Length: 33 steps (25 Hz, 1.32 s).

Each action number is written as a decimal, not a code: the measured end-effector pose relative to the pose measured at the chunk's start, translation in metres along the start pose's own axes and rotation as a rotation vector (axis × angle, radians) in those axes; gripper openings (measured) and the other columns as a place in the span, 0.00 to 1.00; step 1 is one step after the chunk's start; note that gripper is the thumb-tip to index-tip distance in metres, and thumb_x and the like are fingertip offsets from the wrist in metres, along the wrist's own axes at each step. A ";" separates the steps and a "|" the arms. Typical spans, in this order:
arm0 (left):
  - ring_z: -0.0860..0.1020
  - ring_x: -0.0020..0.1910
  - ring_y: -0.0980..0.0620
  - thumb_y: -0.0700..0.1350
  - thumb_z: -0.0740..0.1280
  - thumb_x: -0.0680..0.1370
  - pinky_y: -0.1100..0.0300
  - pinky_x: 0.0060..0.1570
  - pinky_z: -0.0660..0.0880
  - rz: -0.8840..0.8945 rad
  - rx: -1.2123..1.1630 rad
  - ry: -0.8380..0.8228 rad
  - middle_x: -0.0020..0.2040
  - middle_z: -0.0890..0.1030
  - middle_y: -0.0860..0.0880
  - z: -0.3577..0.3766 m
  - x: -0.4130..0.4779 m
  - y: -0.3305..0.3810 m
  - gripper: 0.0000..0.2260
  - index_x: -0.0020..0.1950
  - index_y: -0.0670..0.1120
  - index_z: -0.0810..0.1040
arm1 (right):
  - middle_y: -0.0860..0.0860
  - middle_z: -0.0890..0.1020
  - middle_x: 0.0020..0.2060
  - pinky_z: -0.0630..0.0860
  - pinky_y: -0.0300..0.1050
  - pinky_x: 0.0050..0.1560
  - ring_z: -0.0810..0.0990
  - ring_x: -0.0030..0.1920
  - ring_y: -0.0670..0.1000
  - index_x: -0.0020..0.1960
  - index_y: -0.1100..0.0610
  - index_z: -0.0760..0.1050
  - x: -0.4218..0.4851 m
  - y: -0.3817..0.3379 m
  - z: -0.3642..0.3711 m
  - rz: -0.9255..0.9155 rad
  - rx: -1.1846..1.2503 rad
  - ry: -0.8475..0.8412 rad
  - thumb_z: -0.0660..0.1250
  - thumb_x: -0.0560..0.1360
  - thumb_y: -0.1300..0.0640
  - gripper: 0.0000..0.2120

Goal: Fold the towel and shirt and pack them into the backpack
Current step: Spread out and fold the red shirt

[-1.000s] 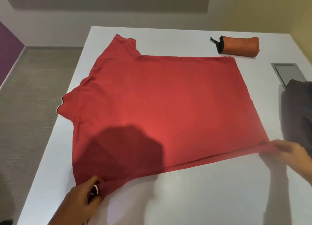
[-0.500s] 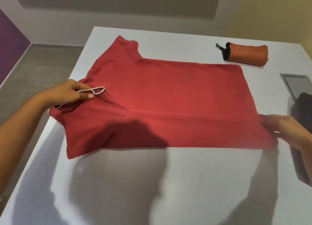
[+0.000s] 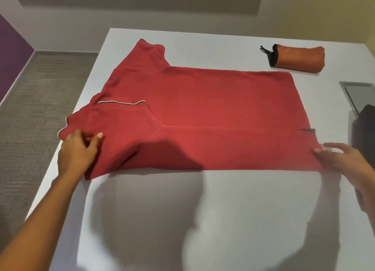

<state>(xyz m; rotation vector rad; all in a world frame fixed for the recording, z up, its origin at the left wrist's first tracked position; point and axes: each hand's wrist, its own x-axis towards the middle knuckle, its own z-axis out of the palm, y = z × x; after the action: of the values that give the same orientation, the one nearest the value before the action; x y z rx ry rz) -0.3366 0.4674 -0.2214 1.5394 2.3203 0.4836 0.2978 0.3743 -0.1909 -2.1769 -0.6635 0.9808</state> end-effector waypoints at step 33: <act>0.74 0.42 0.33 0.64 0.55 0.80 0.46 0.42 0.69 0.052 0.053 -0.046 0.39 0.75 0.35 -0.001 -0.004 -0.037 0.25 0.40 0.42 0.67 | 0.61 0.80 0.49 0.70 0.47 0.51 0.77 0.48 0.58 0.55 0.63 0.78 -0.017 0.017 0.015 0.010 -0.171 0.200 0.70 0.76 0.55 0.13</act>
<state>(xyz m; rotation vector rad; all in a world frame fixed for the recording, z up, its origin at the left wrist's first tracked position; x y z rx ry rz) -0.3662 0.4500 -0.2364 1.6214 2.2802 0.3984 0.2785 0.3572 -0.2031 -2.3911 -0.6617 0.7210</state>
